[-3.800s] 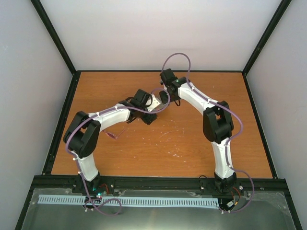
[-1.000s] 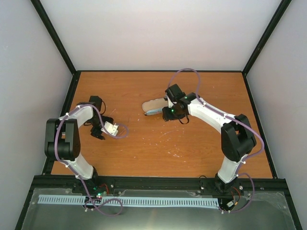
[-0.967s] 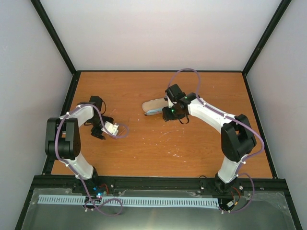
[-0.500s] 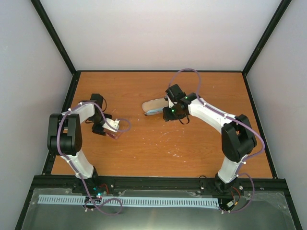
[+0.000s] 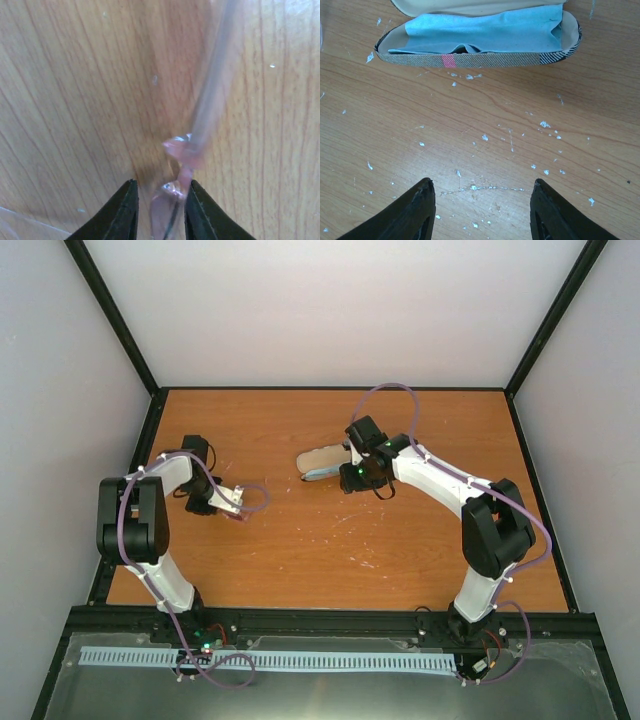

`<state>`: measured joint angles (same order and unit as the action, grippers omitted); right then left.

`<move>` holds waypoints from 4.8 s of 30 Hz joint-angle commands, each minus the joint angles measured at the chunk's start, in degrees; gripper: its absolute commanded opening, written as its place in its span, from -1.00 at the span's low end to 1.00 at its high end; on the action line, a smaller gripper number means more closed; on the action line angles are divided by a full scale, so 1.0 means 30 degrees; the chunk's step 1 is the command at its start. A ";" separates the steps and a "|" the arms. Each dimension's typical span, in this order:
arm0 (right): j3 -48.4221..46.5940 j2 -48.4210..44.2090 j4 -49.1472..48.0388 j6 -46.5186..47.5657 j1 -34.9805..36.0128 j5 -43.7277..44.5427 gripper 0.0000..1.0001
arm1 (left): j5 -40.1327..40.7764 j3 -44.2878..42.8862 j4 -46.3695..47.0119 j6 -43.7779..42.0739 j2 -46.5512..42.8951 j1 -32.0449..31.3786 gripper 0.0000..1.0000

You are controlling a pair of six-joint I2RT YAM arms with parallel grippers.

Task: Organize the sunglasses
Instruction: Pick up the sunglasses from the center of the board, then fold the sunglasses.

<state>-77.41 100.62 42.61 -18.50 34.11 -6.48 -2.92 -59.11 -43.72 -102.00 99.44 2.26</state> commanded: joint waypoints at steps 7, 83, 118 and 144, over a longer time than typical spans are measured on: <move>-0.0324 -0.0695 -0.0230 -0.0339 -0.0104 0.0258 0.03 | -0.1508 -0.1206 -0.2277 0.1561 -0.0475 0.0096 -0.64; -0.6783 0.3403 -0.9758 -1.6568 -0.0883 -0.4676 0.25 | -0.5208 -0.6788 1.0979 1.9564 -0.3066 -0.8048 -0.99; -0.8798 0.4639 -0.8333 -1.6160 -0.1278 -0.4669 -0.94 | -0.6132 -0.5968 1.3271 2.0963 -0.4585 -0.8840 0.99; -0.5278 0.1252 0.2390 0.2506 -0.5911 -1.8262 -0.94 | -1.4829 -0.7042 1.6967 2.9383 -0.4640 -0.8389 -0.61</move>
<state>-91.57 107.26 46.61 -16.86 14.70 -54.46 -40.77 -75.72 2.46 -22.02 80.93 -23.14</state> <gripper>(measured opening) 0.094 0.199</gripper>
